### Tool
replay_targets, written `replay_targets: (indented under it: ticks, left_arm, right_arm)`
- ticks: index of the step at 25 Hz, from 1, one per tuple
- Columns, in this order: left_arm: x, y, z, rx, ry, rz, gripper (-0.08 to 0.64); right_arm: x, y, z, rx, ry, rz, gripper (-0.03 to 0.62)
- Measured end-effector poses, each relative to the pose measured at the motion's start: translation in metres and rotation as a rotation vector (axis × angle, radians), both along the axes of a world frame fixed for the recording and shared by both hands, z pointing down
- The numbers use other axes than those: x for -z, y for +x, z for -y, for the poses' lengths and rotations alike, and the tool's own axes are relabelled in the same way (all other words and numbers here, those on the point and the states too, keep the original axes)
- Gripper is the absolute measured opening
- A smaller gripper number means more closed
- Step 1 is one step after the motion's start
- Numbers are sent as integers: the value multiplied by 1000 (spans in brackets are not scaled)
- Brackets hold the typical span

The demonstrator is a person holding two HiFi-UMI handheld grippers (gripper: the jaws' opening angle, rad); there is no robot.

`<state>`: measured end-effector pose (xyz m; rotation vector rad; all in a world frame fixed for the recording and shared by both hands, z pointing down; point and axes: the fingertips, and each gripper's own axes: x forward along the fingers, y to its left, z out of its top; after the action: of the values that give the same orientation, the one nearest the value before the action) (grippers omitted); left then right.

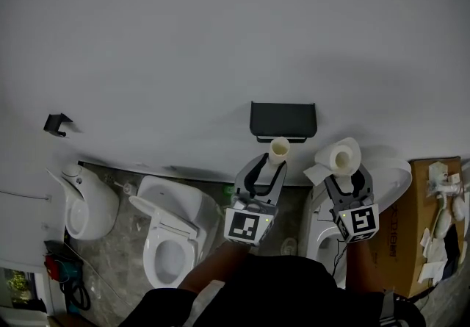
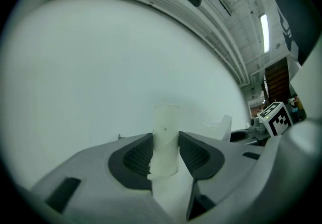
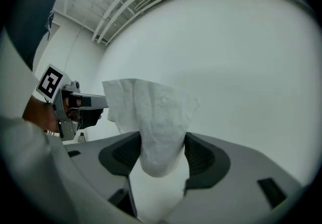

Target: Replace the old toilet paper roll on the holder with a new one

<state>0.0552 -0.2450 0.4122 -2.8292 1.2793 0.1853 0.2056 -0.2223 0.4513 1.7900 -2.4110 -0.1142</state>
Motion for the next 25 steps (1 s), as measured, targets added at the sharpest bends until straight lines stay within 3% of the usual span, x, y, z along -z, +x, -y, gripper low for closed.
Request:
replay_targets:
  ticks: [6,15,25]
  left_arm:
    - [-8,-33,12,73,-17,21,161]
    - [-14,-58,17,128,-18,52,161]
    - [-18,-82,21,168,-19,65,161]
  right_arm:
    - [-7,-11,15,16,-23,32,262]
    - [-6,-8,28,10,-26,166,262]
    - [-16,5,43,-13,-102,630,262]
